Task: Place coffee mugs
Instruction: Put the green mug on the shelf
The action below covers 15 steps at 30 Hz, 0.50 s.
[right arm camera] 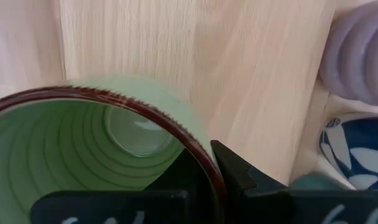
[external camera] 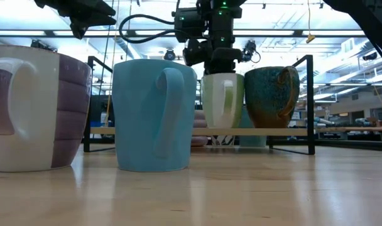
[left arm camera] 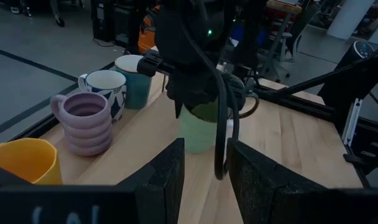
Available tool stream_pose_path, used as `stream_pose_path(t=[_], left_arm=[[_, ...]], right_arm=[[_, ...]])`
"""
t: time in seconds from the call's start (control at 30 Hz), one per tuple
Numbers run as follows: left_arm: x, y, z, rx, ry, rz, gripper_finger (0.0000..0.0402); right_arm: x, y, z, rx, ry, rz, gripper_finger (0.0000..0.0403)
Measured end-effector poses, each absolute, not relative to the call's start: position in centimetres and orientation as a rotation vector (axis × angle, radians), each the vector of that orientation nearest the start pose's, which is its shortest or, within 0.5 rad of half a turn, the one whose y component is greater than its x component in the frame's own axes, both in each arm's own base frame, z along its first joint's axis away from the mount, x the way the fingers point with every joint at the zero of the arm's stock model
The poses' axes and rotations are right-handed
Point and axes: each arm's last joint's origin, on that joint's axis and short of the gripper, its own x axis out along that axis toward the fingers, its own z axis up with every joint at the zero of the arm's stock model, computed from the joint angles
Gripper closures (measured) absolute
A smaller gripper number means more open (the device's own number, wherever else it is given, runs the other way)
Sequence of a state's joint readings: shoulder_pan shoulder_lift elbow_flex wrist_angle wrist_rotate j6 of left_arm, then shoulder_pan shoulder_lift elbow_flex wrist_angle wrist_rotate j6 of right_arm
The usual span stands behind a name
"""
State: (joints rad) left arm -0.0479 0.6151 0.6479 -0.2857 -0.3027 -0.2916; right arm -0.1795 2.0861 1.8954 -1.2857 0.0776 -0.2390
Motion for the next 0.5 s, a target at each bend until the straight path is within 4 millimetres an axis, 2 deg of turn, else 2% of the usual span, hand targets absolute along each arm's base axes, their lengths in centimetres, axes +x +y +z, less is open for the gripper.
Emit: stream_pose_path(t=[0.5], left_arm=[[13.99, 0.19, 30.00, -0.247, 0.211, 0.287, 0.0276]], right_arm=[[40.38, -7.55, 24.89, -0.126, 1.499, -0.027, 0.0357]])
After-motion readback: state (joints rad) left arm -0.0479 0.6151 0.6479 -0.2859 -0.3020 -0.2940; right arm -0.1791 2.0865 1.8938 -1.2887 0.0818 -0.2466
